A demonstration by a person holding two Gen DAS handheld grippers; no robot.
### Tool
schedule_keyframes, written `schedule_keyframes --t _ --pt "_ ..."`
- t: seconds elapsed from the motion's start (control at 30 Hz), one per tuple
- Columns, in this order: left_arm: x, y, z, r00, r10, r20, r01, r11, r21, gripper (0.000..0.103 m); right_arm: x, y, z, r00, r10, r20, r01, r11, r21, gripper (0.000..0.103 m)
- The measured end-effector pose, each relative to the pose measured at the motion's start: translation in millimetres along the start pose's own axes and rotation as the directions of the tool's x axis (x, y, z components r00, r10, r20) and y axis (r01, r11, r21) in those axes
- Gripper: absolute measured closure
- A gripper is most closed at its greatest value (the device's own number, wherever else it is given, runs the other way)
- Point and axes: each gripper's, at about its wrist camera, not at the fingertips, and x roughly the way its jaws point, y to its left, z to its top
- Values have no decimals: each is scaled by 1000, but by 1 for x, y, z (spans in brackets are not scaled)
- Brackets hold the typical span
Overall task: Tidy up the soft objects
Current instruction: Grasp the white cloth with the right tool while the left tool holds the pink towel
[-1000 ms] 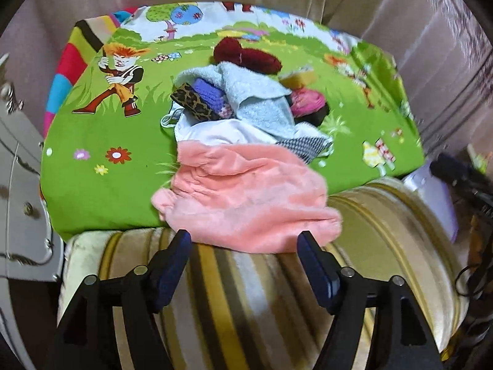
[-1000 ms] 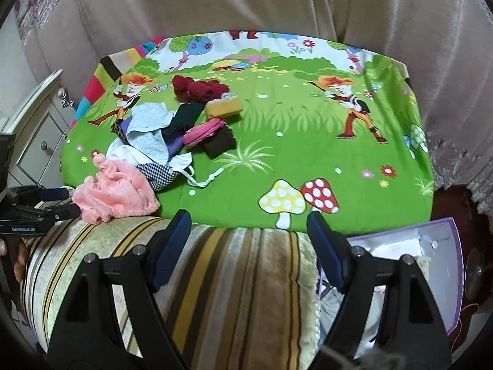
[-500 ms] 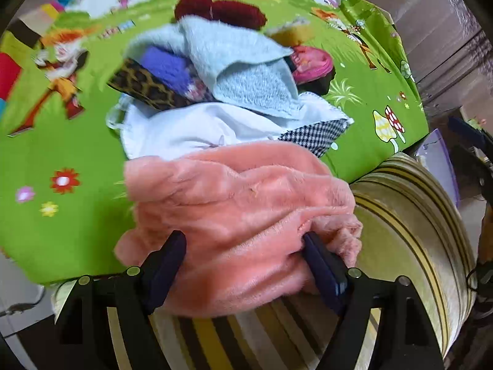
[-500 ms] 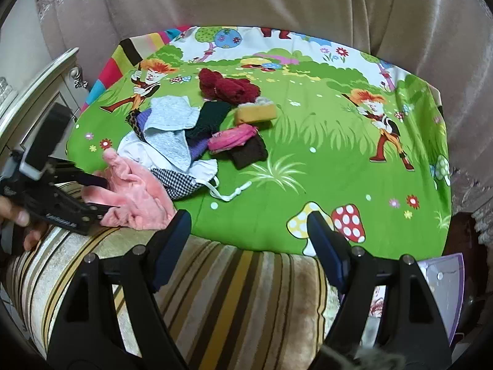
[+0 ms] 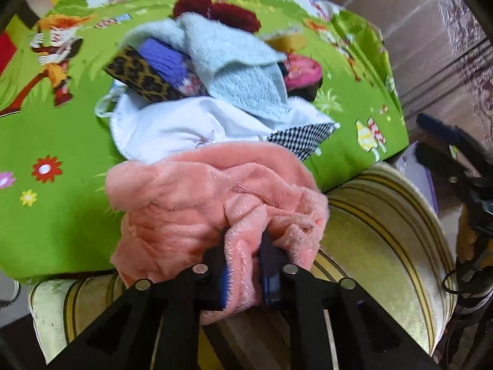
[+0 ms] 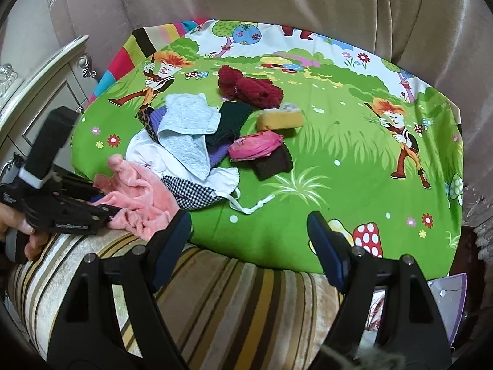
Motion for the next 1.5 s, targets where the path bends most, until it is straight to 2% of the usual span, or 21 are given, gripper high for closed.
schedule_keyframes --t 0.13,0.23,0.5,0.6,0.73,0.93,1.03,1.23,1.27,1.3,1.37,1.43,1.47,1.5 --pt "-28 -1 -15 997 15 80 -13 1000 -23 89 5 2 3 1000 14 -8 -14 1000 9 23" --pt "-48 4 -22 988 42 149 -34 998 -60 89 10 5 7 999 30 -11 -30 1000 8 23" --pt "-93 17 -39 947 97 308 -47 985 -166 89 28 17 24 997 73 -18 -73 997 21 23" --pt "-103 22 -38 924 143 354 -72 976 -205 89 36 22 34 996 85 -12 -85 996 32 23" --pt "-107 31 -36 909 157 386 -59 965 -254 89 53 34 52 997 79 -9 -79 996 36 23" --pt "-107 39 -39 898 162 410 -40 956 -289 89 83 69 91 998 66 26 -65 997 -35 23" --pt "-107 43 -42 897 157 414 -28 953 -300 89 101 84 101 999 43 23 -41 996 -75 23" --pt "-101 44 -42 902 133 411 -3 953 -302 89 119 99 109 998 49 31 -44 990 -137 23" --pt "-101 44 -42 902 130 411 -1 954 -300 89 122 101 110 999 35 33 -30 989 -145 27" --pt "-101 44 -42 902 128 412 1 954 -299 89 126 101 110 999 20 27 -16 989 -149 34" --pt "-102 44 -43 901 128 415 4 953 -302 89 136 99 111 1000 25 -2 -25 989 -142 46" --pt "-102 44 -43 901 128 415 4 953 -304 89 142 92 111 999 36 -17 -38 992 -117 50" --pt "-101 44 -43 901 128 414 4 953 -304 89 142 90 110 999 39 -17 -41 993 -111 56" --pt "-100 44 -42 902 127 413 5 952 -305 89 142 90 109 999 43 -19 -45 992 -114 67"
